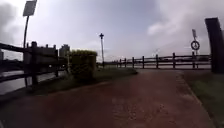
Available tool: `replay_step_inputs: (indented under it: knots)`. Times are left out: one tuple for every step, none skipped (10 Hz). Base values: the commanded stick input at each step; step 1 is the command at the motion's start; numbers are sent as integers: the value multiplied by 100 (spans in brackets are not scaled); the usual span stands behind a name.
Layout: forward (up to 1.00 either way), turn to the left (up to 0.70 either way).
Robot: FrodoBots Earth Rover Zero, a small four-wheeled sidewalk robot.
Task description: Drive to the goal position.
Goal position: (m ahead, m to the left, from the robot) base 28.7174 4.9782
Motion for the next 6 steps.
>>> replay_step_inputs:
  knots:
    - [91,-37]
    - [91,-37]
    - [91,-37]
    - [92,-16]
    - [93,0]
    - [93,0]
